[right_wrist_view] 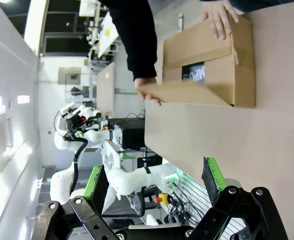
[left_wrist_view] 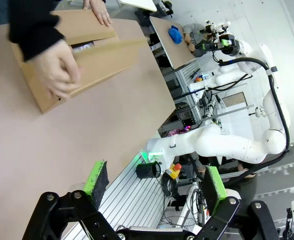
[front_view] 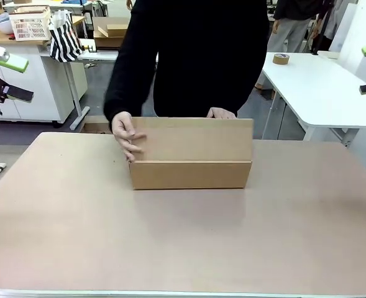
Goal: Pack the gift set into the box.
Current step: Press and hold the closed box until the human finishes sealing it.
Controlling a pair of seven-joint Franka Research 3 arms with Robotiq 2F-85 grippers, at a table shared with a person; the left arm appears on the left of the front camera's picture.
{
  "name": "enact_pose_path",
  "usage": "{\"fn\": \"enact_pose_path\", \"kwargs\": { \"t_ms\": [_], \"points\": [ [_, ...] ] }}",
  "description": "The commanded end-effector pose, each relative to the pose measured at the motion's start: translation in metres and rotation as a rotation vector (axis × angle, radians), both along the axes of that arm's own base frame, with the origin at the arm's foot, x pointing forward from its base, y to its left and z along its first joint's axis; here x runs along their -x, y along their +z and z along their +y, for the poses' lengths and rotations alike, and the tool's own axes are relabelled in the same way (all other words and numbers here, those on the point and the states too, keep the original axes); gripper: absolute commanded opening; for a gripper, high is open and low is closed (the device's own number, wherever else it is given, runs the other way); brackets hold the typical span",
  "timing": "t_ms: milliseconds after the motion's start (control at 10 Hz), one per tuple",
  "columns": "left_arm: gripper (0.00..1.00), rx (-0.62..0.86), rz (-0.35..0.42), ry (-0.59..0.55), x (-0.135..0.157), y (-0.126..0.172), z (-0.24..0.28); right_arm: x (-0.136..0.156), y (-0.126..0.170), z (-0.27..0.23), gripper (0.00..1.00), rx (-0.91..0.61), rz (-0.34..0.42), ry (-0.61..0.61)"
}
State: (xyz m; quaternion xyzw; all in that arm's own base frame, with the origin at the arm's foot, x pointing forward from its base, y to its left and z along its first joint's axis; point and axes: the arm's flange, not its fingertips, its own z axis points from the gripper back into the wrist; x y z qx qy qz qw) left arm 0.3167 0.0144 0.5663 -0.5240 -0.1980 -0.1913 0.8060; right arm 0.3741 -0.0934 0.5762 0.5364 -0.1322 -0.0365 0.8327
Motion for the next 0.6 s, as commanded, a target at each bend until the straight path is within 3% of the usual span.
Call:
{"fn": "enact_pose_path", "kwargs": {
  "t_ms": [0, 500],
  "points": [
    [1.00, 0.025, -0.008, -0.005, 0.0003, 0.0015, 0.0006, 0.0008, 0.0010, 0.0026, 1.00, -0.012, -0.003, -0.001],
    [1.00, 0.025, -0.008, -0.005, 0.0003, 0.0015, 0.0006, 0.0008, 0.0010, 0.0026, 1.00, -0.012, -0.003, -0.001]
  ]
}}
